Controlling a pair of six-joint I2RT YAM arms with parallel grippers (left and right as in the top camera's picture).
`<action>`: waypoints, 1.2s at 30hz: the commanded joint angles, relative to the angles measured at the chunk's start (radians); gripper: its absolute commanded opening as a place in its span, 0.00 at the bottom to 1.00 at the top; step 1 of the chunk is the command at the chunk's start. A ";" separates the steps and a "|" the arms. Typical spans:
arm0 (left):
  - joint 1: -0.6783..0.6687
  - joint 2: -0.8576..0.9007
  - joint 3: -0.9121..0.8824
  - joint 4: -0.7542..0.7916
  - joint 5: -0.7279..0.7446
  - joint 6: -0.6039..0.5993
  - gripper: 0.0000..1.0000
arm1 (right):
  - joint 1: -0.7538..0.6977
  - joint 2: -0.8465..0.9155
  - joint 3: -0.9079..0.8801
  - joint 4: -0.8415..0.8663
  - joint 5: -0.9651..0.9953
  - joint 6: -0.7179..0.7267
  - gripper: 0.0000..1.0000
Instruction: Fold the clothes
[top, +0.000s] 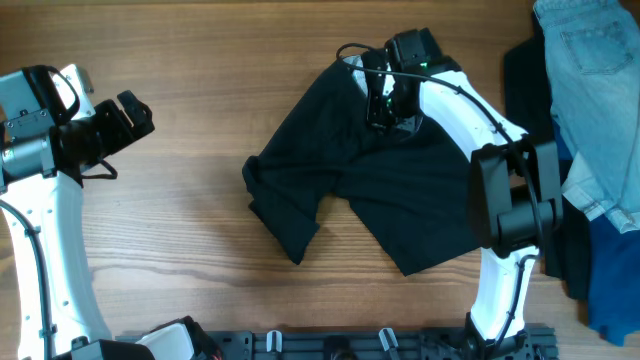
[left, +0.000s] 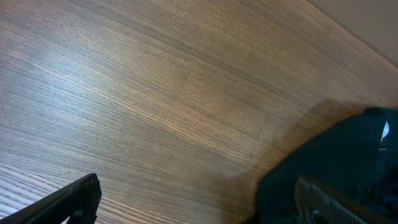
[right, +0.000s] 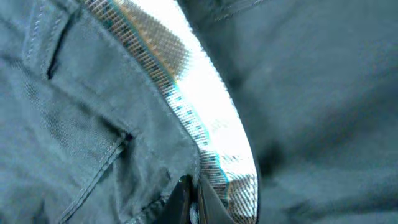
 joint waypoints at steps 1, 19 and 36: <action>0.004 -0.003 0.019 0.000 0.023 -0.005 1.00 | 0.029 0.006 0.011 0.004 -0.058 -0.048 0.04; 0.004 -0.003 0.019 0.026 0.068 -0.005 1.00 | 0.292 0.000 0.176 0.776 0.097 0.110 0.04; 0.004 -0.003 0.019 0.019 0.068 -0.001 1.00 | 0.028 -0.056 0.127 -0.064 0.119 0.132 0.96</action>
